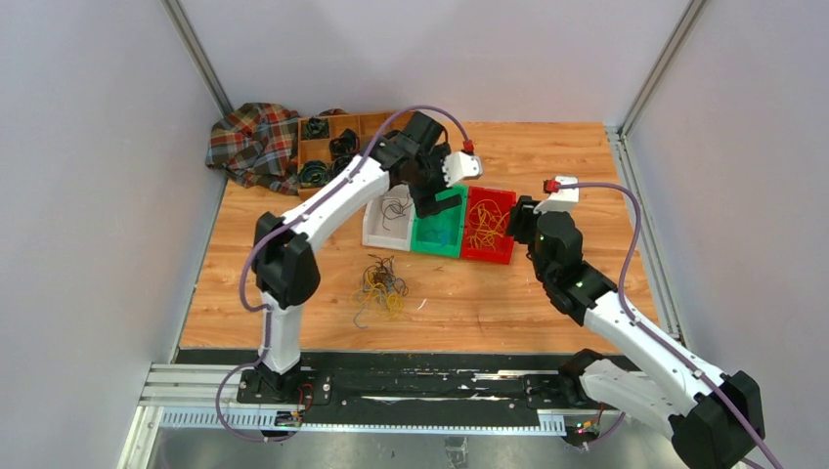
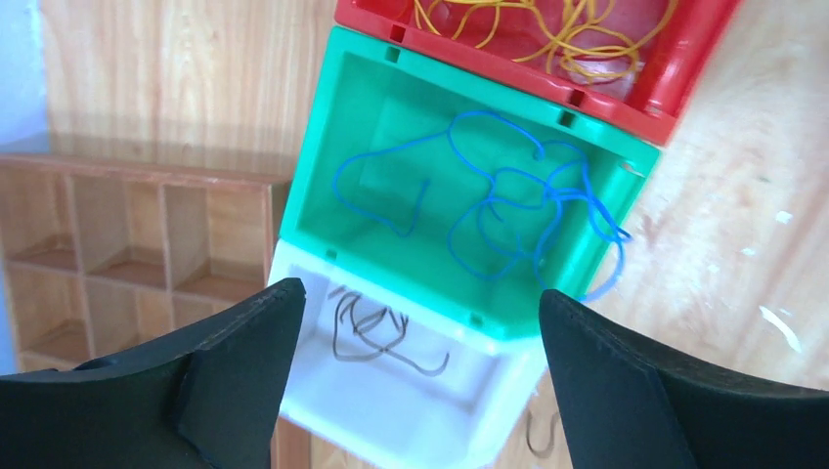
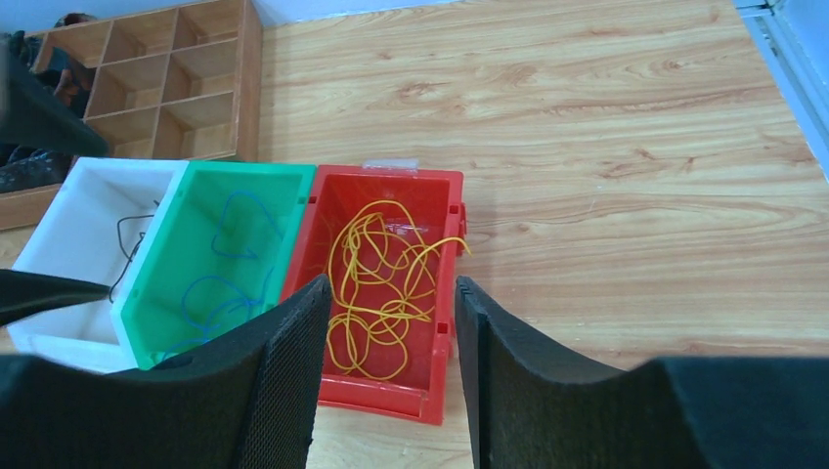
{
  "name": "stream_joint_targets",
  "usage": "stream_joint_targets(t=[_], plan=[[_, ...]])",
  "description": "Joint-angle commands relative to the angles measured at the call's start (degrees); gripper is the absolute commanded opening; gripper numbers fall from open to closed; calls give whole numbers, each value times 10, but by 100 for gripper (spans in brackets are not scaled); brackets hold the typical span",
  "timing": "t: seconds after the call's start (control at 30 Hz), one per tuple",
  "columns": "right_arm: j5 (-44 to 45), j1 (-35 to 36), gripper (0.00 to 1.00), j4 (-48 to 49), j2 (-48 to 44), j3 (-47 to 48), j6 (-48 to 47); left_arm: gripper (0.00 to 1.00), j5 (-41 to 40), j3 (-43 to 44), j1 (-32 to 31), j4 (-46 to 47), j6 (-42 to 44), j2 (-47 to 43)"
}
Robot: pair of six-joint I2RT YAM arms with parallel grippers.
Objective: Untangle the cables
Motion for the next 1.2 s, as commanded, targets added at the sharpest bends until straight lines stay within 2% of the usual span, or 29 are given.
stream_joint_targets(t=[0.0, 0.17, 0.37, 0.5, 0.83, 1.17], plan=[[-36, -10, 50, -5, 7, 23, 12, 96, 21, 18, -1, -81, -24, -100], [-78, -9, 49, -12, 27, 36, 20, 98, 56, -94, 39, -112, -52, -218], [-99, -2, 48, -16, 45, 45, 24, 92, 85, -344, 71, -104, -42, -372], [-98, 13, 47, -17, 58, 51, 21, 87, 92, -475, 76, -53, -57, -438], [-97, 48, 42, -17, 78, 60, 17, 67, 101, -591, 156, 24, -61, -428], [-93, 57, 40, -21, 83, 68, 15, 59, 180, -598, 183, 40, -95, -365]])
